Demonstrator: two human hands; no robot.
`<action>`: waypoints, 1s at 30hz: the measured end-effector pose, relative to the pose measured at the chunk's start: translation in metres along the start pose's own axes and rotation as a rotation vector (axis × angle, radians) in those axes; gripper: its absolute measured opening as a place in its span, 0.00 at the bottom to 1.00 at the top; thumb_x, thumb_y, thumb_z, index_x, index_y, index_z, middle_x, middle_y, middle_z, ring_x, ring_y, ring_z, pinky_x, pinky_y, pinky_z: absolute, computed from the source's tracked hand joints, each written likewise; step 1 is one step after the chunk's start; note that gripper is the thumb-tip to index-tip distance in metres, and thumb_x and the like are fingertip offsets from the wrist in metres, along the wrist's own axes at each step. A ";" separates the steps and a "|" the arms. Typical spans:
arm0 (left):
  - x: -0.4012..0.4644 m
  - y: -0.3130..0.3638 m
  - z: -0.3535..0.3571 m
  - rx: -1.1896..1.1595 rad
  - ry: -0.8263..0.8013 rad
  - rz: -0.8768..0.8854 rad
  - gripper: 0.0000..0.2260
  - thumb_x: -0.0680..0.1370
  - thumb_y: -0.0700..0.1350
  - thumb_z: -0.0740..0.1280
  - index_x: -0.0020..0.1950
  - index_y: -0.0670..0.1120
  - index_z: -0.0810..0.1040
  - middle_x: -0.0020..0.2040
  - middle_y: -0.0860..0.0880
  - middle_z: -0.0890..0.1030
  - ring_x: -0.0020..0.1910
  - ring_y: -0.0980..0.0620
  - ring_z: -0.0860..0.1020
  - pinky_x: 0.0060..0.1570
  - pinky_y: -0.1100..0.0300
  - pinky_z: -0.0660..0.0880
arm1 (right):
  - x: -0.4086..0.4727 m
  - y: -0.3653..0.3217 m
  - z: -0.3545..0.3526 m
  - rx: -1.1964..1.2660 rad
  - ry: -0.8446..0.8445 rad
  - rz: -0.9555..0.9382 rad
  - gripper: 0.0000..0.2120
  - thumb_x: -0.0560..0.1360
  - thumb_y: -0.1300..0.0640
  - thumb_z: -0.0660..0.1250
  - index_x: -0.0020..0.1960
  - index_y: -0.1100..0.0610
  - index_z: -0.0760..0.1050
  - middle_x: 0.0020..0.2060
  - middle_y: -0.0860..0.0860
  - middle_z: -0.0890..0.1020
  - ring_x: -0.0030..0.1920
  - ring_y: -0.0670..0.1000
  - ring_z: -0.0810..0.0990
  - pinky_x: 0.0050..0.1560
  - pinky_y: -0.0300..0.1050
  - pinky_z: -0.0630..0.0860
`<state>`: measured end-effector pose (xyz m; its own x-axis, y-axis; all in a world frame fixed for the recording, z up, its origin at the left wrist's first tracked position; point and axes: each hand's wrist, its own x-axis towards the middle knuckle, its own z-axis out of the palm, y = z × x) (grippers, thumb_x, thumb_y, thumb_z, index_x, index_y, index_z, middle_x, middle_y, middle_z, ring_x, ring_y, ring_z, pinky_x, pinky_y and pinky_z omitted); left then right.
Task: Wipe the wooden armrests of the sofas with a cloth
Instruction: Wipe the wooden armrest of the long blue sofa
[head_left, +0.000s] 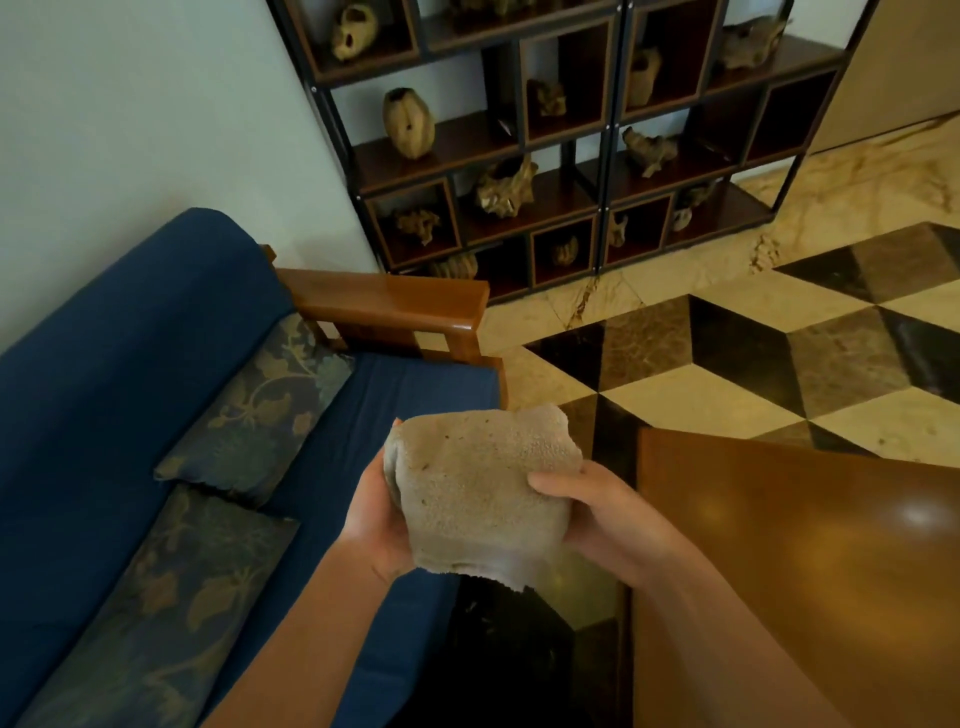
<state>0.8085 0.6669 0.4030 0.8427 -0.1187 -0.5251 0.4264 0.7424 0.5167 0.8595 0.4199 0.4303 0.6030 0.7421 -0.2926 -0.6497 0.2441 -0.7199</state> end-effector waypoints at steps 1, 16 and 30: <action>0.012 0.008 0.002 -0.001 -0.017 0.006 0.25 0.76 0.66 0.70 0.60 0.47 0.86 0.56 0.44 0.87 0.58 0.42 0.85 0.56 0.45 0.79 | 0.009 -0.009 -0.009 -0.023 -0.016 0.002 0.31 0.74 0.57 0.71 0.76 0.60 0.71 0.72 0.59 0.78 0.72 0.60 0.76 0.73 0.59 0.74; 0.242 0.172 0.043 -0.005 0.010 0.009 0.23 0.75 0.64 0.72 0.61 0.49 0.86 0.58 0.44 0.86 0.58 0.42 0.85 0.54 0.46 0.80 | 0.223 -0.171 -0.089 -0.327 0.205 0.007 0.34 0.67 0.29 0.74 0.68 0.46 0.80 0.65 0.46 0.84 0.65 0.47 0.83 0.62 0.45 0.81; 0.407 0.288 0.087 -0.166 0.006 0.059 0.29 0.76 0.65 0.71 0.70 0.48 0.80 0.66 0.43 0.82 0.66 0.41 0.80 0.63 0.44 0.76 | 0.425 -0.283 -0.176 -0.068 -0.001 0.142 0.35 0.69 0.44 0.81 0.73 0.51 0.75 0.69 0.57 0.81 0.69 0.60 0.79 0.68 0.65 0.76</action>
<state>1.3021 0.7751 0.3966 0.8624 -0.0685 -0.5016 0.3160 0.8470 0.4276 1.3814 0.5562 0.3991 0.5073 0.7664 -0.3940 -0.6954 0.0941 -0.7125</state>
